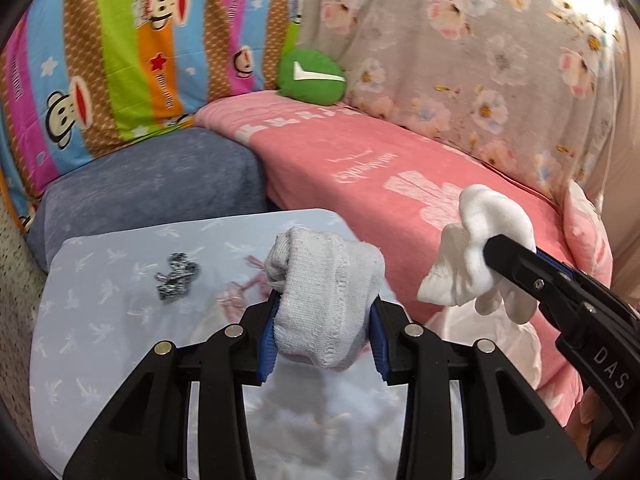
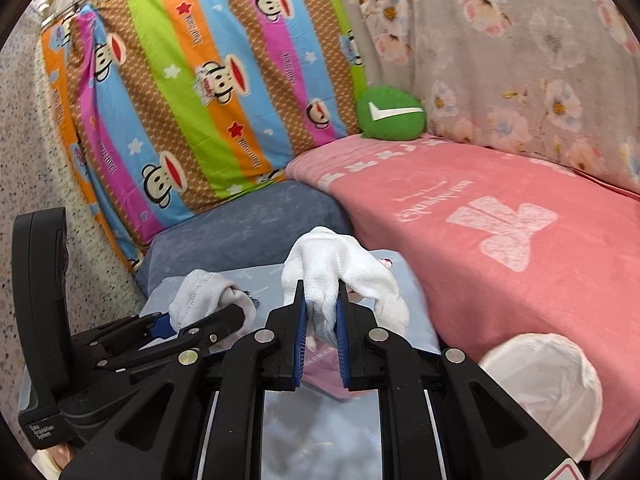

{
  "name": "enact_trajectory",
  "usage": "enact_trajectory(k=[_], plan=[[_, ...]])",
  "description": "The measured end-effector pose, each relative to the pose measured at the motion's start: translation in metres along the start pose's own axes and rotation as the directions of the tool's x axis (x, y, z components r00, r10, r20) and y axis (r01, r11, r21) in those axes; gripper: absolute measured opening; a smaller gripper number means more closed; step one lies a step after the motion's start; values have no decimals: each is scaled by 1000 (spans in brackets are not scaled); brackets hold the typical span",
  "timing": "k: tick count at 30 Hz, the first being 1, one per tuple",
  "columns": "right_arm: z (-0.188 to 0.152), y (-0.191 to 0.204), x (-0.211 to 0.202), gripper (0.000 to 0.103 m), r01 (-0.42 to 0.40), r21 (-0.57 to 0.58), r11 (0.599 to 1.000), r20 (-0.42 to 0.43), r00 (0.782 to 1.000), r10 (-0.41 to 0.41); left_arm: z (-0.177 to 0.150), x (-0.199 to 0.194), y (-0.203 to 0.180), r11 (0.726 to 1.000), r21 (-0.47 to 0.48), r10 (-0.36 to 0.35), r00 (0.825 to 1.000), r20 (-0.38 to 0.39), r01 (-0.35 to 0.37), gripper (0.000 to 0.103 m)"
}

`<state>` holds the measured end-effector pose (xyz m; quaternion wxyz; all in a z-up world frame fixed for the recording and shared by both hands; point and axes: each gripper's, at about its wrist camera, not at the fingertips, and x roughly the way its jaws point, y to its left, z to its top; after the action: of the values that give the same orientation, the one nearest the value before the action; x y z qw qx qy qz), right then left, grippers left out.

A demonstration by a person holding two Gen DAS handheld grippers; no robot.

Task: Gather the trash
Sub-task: 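Carry both white socks over the white bin and open both grippers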

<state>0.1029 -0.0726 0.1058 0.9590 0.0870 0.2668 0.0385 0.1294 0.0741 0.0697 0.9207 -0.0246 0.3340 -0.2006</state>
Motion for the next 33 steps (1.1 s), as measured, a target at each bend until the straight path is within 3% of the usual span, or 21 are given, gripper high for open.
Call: enact_trajectory(k=[11, 26, 30, 33], plan=[[-19, -91, -57, 12, 100, 90, 991, 19, 995, -102, -13, 10, -91, 989, 111, -94, 995, -36, 97, 37], [-39, -169, -79, 16, 175, 178, 968, 10, 984, -180, -36, 39, -169, 959, 170, -205, 969, -135, 227, 41], [-39, -180, -83, 18, 187, 192, 963, 19, 981, -194, -38, 47, -182, 956, 170, -215, 965, -150, 239, 48], [-38, -189, -85, 24, 193, 207, 959, 24, 979, -202, -38, 49, -185, 958, 166, -212, 968, -137, 233, 68]])
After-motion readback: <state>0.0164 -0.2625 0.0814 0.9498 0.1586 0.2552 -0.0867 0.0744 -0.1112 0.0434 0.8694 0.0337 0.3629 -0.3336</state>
